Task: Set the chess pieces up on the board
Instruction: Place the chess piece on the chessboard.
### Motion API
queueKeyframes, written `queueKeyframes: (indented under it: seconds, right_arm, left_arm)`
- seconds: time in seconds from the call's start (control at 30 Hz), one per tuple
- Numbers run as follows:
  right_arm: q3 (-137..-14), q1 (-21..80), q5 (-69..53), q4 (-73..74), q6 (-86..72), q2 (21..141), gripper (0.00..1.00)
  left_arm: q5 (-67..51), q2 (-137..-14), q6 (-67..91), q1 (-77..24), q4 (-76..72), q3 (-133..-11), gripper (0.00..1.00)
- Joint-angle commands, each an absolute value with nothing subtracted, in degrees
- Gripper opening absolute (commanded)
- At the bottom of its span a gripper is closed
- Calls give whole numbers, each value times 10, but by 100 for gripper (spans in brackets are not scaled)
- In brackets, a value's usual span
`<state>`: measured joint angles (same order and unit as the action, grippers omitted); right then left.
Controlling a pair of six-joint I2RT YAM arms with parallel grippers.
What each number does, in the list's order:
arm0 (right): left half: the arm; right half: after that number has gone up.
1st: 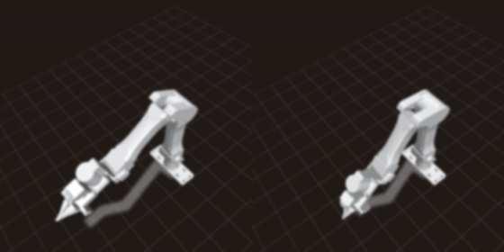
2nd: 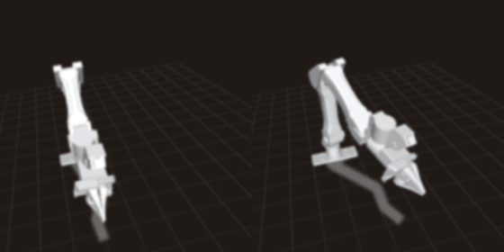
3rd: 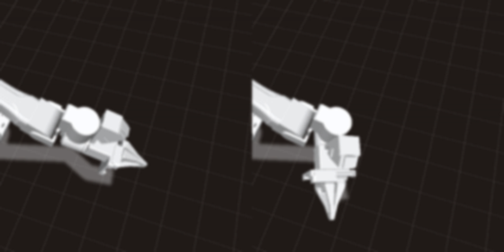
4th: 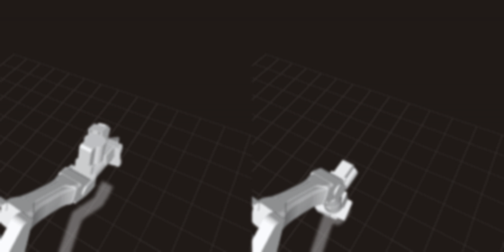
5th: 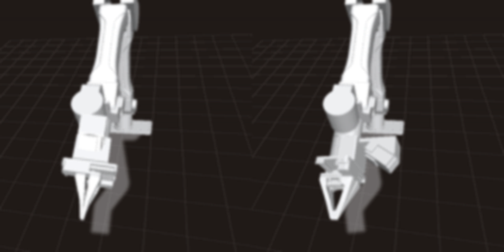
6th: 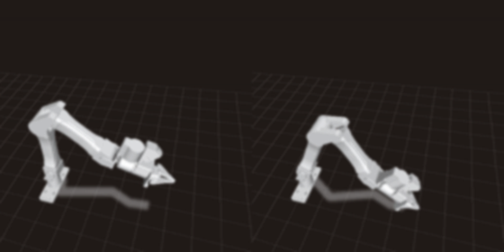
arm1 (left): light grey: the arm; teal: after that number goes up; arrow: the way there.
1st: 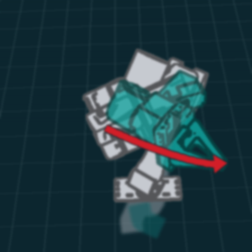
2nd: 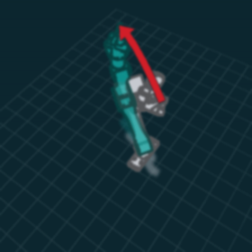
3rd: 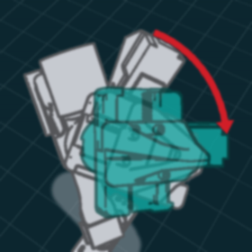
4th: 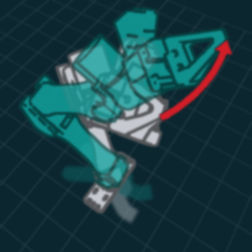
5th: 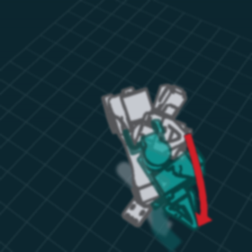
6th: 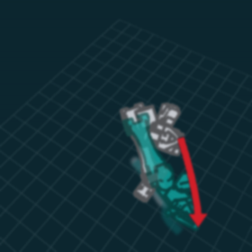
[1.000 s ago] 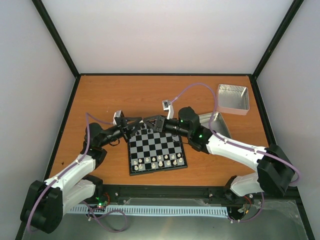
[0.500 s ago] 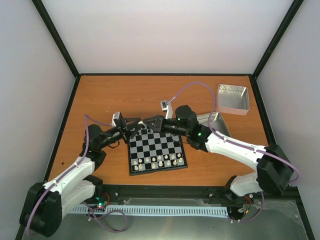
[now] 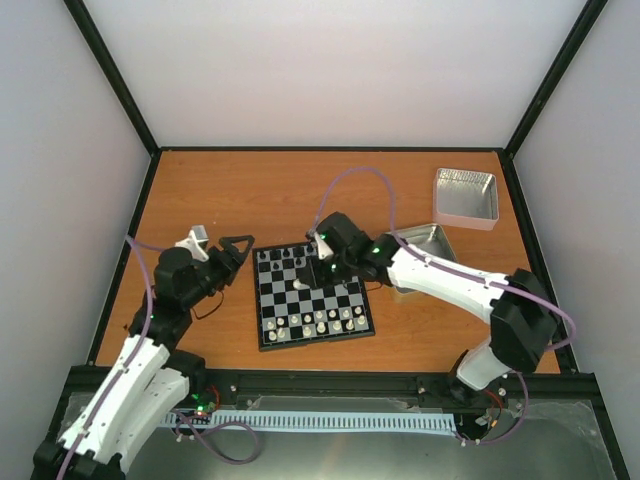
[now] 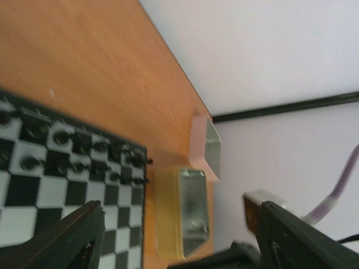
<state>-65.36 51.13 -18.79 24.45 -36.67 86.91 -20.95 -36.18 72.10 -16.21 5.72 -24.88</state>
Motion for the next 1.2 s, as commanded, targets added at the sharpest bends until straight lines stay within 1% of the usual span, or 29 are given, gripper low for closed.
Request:
queueKeyframes:
  seconds: [0.0, 0.17, 0.23, 0.33, 0.5, 0.73, 0.93, 1.17]
  right_arm:
    - [-710, 566, -134, 419, -292, 910, 3]
    - [-779, 634, -73, 499, -268, 964, 3]
    - [-803, 658, -54, 522, -267, 987, 3]
    - [-828, 683, -29, 547, -271, 1018, 3]
    - [-863, 711, 0, 577, -275, 1059, 3]
    - [-913, 726, 31, 606, -280, 1120, 3]
    - [-918, 726, 31, 604, -278, 1145, 4]
    - [-915, 726, 31, 594, -275, 1159, 4]
  left_arm:
    - [-47, -318, 488, -158, 254, -342, 77]
    - [36, -319, 369, -158, 343, -413, 82]
    - [36, -320, 327, -158, 354, -422, 85]
    - [35, -320, 290, -159, 365, -425, 86]
    - [31, -313, 286, -158, 356, -417, 87]
    - [75, -287, 301, -158, 369, -416, 87]
    - [110, -246, 314, -158, 371, -413, 87]
    - [117, -238, 317, -158, 374, -414, 87]
